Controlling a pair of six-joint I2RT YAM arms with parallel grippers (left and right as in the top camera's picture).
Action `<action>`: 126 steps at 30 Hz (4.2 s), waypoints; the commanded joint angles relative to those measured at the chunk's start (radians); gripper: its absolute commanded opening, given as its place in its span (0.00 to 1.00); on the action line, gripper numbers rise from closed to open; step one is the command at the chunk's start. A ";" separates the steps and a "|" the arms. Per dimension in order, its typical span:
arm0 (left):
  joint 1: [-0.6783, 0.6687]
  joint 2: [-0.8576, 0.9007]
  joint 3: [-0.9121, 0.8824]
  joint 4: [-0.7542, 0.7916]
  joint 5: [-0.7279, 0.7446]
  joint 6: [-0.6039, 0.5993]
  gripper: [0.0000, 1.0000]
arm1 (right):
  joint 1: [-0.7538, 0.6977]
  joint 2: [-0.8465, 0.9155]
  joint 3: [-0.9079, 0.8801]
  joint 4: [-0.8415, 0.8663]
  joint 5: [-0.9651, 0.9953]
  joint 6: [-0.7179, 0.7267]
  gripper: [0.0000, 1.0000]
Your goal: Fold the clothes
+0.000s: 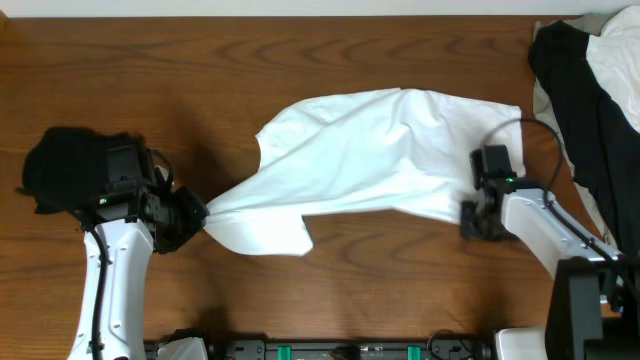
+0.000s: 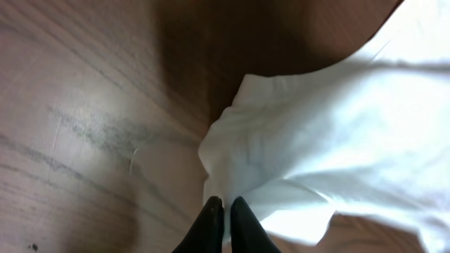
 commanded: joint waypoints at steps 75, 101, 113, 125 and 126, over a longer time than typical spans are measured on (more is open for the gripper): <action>-0.002 0.000 -0.138 0.169 0.145 0.233 0.51 | -0.049 -0.086 -0.005 0.036 0.095 0.083 0.01; -0.190 0.004 -0.138 0.192 0.142 0.219 0.24 | -0.049 -0.086 -0.005 0.039 0.095 0.075 0.01; -0.190 0.005 -0.138 0.092 0.013 0.219 0.25 | -0.049 -0.086 -0.005 0.041 0.095 0.075 0.01; -0.193 0.004 -0.138 0.093 0.026 0.214 0.25 | -0.049 -0.086 -0.005 0.040 0.095 0.075 0.01; -0.194 0.004 -0.138 0.087 0.032 0.214 0.25 | -0.049 -0.086 -0.005 0.040 0.095 0.075 0.01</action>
